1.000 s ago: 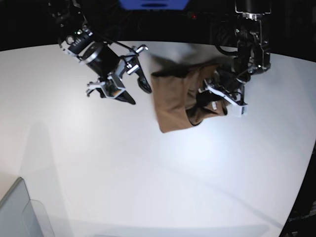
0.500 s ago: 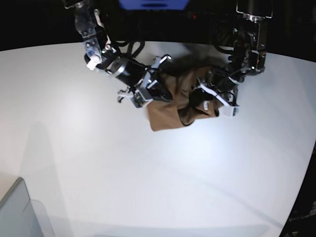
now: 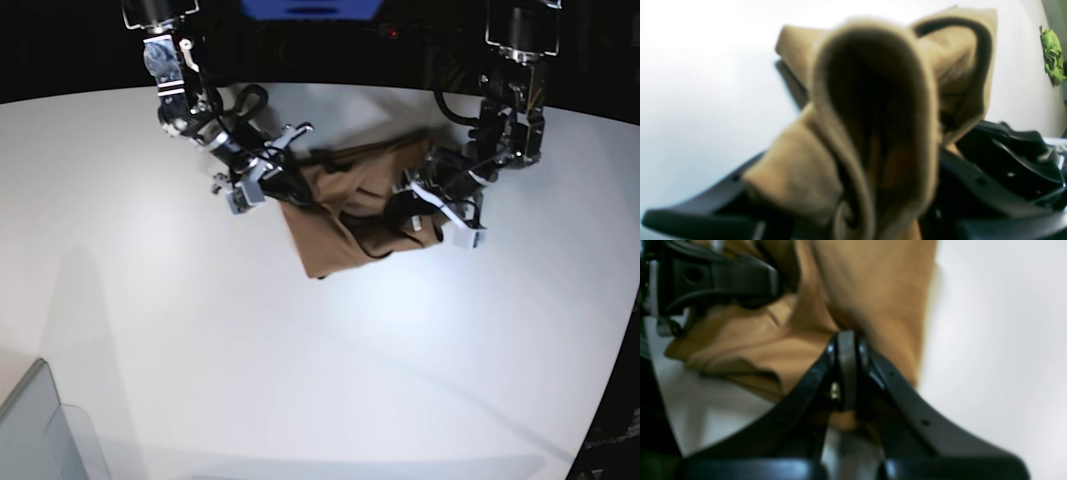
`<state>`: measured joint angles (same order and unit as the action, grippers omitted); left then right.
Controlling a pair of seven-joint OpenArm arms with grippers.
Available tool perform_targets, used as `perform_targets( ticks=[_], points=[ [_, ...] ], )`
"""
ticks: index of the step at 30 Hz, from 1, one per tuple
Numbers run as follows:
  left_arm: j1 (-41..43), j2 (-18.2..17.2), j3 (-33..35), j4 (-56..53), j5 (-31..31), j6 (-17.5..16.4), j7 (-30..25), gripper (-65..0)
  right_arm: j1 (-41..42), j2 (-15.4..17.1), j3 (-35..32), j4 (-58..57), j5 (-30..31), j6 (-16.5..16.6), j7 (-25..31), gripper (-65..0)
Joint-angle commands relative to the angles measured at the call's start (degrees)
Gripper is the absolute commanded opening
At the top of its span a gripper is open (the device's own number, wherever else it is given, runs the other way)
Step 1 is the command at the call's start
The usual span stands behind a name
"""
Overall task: Layout the t-shirt on the table in an organized manner, then fold the t-shirt properly
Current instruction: 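Grasp the bundle edges with both grippers and tuck them under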
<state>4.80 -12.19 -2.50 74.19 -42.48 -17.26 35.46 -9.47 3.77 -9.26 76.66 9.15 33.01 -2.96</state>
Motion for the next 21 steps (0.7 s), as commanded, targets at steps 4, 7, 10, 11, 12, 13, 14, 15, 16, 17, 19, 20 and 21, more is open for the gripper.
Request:
perform_targets(
  ticks=[4, 7, 10, 11, 12, 13, 14, 15, 16, 17, 19, 20, 21],
  points=[
    [0.96, -0.69, 0.17, -1.27, 6.48, 4.99, 5.11, -43.7, -2.44, -0.12, 0.42, 13.23, 0.92, 0.44, 1.34, -65.0],
    [0.96, -0.69, 0.26, -1.45, 6.48, 4.99, 5.11, -43.7, 0.11, -2.23, 0.42, 15.07, 0.74, 0.52, -3.24, -65.0],
    [0.96, -0.69, 0.35, -1.89, 6.48, 4.99, 5.11, -43.7, 4.42, -3.29, 0.33, 12.08, 0.74, 0.52, -7.10, -65.0],
    [0.96, -0.69, 0.35, -1.89, 6.48, 4.99, 5.11, -43.7, 5.83, -3.55, 0.33, 10.59, 0.83, 0.52, -7.37, -65.0],
    [1.05, -0.78, 0.35, -1.89, 6.48, 4.99, 5.11, -43.7, 7.15, -4.25, 0.25, 8.66, 0.83, 0.52, -7.37, -65.0],
    [1.14, -0.87, 0.35, -1.89, 6.48, 4.99, 5.11, -43.7, 8.20, -5.05, 0.25, 6.90, 0.83, 0.52, -7.37, -65.0],
    [1.14, -0.96, 0.35, -1.89, 6.48, 4.99, 5.11, -43.7, 9.52, -5.57, 0.25, 4.70, 0.74, 0.52, -7.28, -65.0],
    [1.14, -0.96, 0.35, -1.89, 6.48, 4.99, 5.11, -43.7, 11.01, -5.92, 0.25, 2.24, 0.74, 0.52, -7.28, -65.0],
    [1.14, -0.96, 0.35, -1.89, 6.48, 4.99, 5.11, -43.7, 12.24, -6.19, 0.25, -0.14, 0.74, 0.52, -7.28, -65.0],
    [1.14, -0.96, 0.35, -1.89, 6.48, 4.99, 5.11, -43.7, 13.83, -6.19, 0.25, -3.12, 0.74, 0.52, -7.19, -65.0],
    [1.22, -0.96, 0.35, -1.89, 6.48, 4.99, 5.11, -43.7, 16.90, -6.28, 0.25, -9.81, 0.74, 0.52, -7.10, -65.0],
    [1.31, -0.96, 0.35, -1.89, 6.48, 4.99, 5.11, -43.6, 18.13, -6.28, 0.25, -12.53, 0.74, 0.52, -7.10, -65.0],
    [1.22, -1.05, 0.35, -1.89, 6.48, 4.99, 5.11, -43.6, 19.37, -6.28, 0.42, -15.70, 0.74, 0.52, -7.02, -65.0]
  ],
)
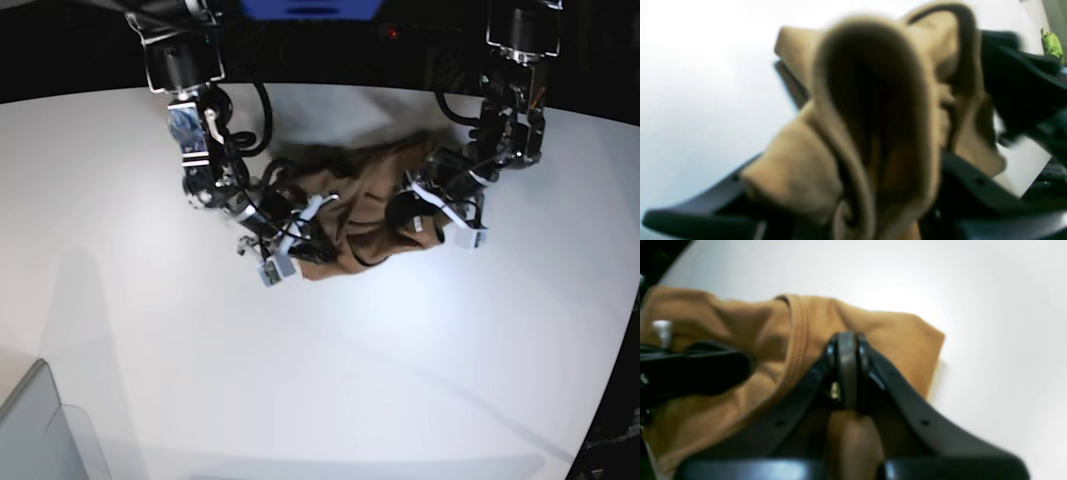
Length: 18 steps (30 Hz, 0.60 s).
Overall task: Layout the t-shirt on the table in an organized manner, then fold the t-shirt properly
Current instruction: 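Grasp the bundle edges with both grippers and tuck them under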
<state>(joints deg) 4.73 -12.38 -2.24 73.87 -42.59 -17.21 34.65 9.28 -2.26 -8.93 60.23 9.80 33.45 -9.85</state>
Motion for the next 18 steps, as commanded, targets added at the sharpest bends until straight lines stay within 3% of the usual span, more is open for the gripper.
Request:
perform_targets(
  ticks=[1, 4, 6, 11, 14, 18],
  points=[
    [1.11, -0.85, 0.09, -1.65, 6.59, 4.95, 5.92, -43.6, 1.67, -0.16, 0.45, -1.99, 0.09, 0.09, -0.13, -65.0],
    [0.94, -0.85, 0.09, -1.65, 6.59, 4.95, 5.92, -43.8, 1.49, 0.64, 0.80, -2.25, 0.26, 0.09, 2.24, -65.0],
    [-0.12, -0.85, 0.09, -1.38, 6.59, 4.95, 6.27, -45.5, -2.47, 1.69, 3.79, 5.75, 0.26, 0.09, 3.39, -65.0],
    [-4.51, -0.94, 1.05, -2.26, 8.08, 4.95, 6.36, -59.6, -12.66, 1.78, 13.46, 27.29, 0.26, 0.09, 1.89, -65.0],
    [-10.49, -1.82, 10.46, -3.67, 15.82, 4.95, 6.44, -65.0, -16.88, 2.13, 19.61, 32.21, 0.18, 0.17, 1.80, -65.0],
    [-17.44, -3.22, 27.52, -4.28, 22.94, 4.95, 5.92, -64.7, -21.54, 4.33, 26.64, 33.09, 0.26, 0.17, 2.42, -65.0]
  ],
)
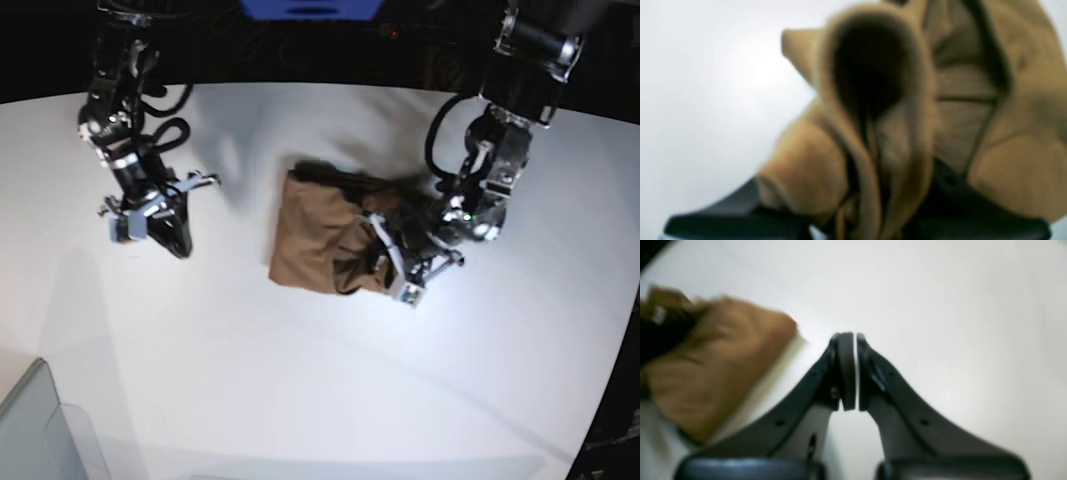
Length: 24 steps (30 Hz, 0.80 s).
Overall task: Layout the t-shirt on the table in an organized manner, then fold the t-shirt properly
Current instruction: 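Grasp the bundle edges with both grippers and tuck them under, then press the folded bundle flat with the left gripper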
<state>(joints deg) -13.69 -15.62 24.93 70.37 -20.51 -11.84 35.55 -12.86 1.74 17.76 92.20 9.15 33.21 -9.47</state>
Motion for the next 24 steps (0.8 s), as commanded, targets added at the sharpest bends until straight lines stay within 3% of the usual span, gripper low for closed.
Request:
perform_targets(
  ticks=[1, 3, 6, 11, 14, 19, 24],
  points=[
    [-0.59, 0.01, 3.86, -0.79, 2.10, -0.43, 5.02, -64.7, -0.37, 0.86, 1.71, 1.12, 0.92, 0.41, 2.05, -65.0],
    [-5.52, 0.10, 12.04, -0.87, 5.96, -1.92, 4.93, -64.7, -2.04, 1.56, 5.41, 1.03, 0.92, 0.41, 2.05, -65.0],
    [-12.02, 0.89, 21.18, -0.87, 12.38, -9.22, 4.85, -64.7, -4.15, 1.56, 10.68, 1.12, 0.92, 0.41, 2.13, -65.0],
    [-18.70, 7.48, 29.97, -4.30, 24.16, -19.15, 4.05, -64.7, -7.40, 1.12, 17.98, 1.12, 0.92, 0.50, 2.13, -65.0],
    [-20.28, 12.32, 31.91, -8.96, 31.90, -22.58, -0.87, -64.6, -8.90, 0.68, 19.91, 1.91, 0.92, 0.50, 2.13, -65.0],
    [-20.20, 19.27, 32.43, -17.67, 42.80, -24.69, -5.35, -64.5, -11.01, -1.17, 22.46, 5.86, 0.92, 0.50, 1.96, -65.0],
    [-20.20, 19.97, 32.79, -18.63, 44.29, -24.60, -5.88, -61.8, -11.09, -3.36, 24.31, 8.76, 0.92, 0.50, 1.52, -65.0]
  ],
)
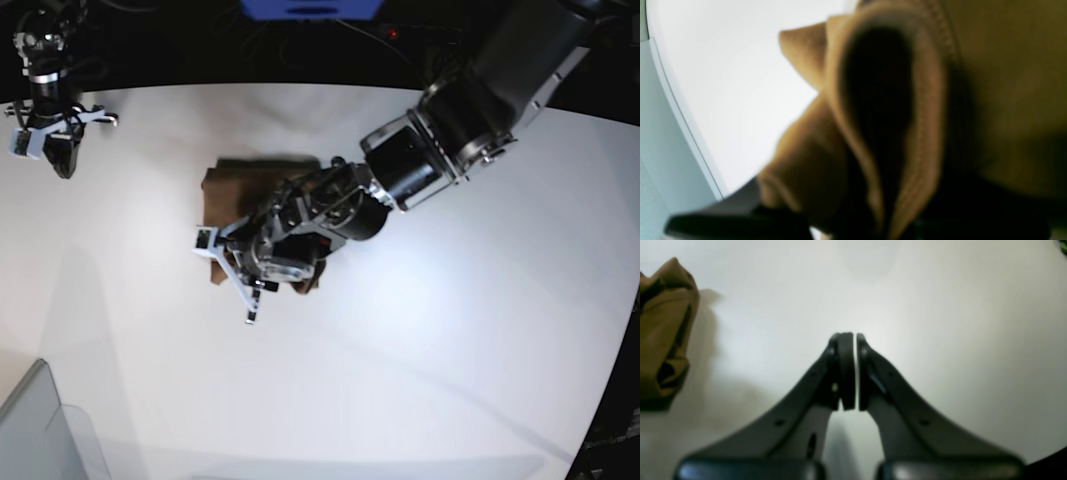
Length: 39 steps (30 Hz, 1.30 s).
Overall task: Layout the t-shirt on the table in an organized manner, then fold the t-shirt properly
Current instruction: 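Press the folded bundle flat with the left gripper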
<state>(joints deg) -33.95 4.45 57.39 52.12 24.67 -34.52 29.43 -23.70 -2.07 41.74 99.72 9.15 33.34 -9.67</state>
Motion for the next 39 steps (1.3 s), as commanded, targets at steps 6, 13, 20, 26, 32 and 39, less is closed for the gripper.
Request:
perform_targets(
  ticks=[6, 13, 20, 26, 32, 39],
  points=[
    [-0.37, -0.36, -0.02, -0.21, -0.89, -1.48, 0.86, -36.3, -0.34, -0.88, 0.42, 2.39, 0.83, 0.37, 1.72, -65.0],
    [-2.13, -4.58, -0.20, 10.52, -0.89, -1.39, 1.91, -13.5, -1.31, -1.58, 0.33, 2.39, 0.83, 0.37, 1.72, -65.0],
    [-3.45, -6.25, -1.43, 18.87, -0.89, -1.92, 6.04, -13.1, -2.01, -1.67, 0.15, 2.48, 0.83, 0.37, 1.72, -65.0],
    [-3.19, -7.92, -1.78, 23.27, -0.89, -1.92, 6.48, -13.0, -3.50, -3.52, 0.24, 4.50, 0.92, 0.37, 1.98, -65.0],
    [-0.46, -10.47, -9.69, 31.71, -0.89, -1.92, 6.57, -13.0, -3.24, -3.96, 0.07, 4.50, 0.92, 0.37, 1.80, -65.0],
    [7.89, -13.63, -26.40, 42.17, -0.89, -2.00, 6.66, -13.3, -3.94, -4.04, -1.60, 4.59, 0.92, 0.37, 1.80, -65.0]
  ],
)
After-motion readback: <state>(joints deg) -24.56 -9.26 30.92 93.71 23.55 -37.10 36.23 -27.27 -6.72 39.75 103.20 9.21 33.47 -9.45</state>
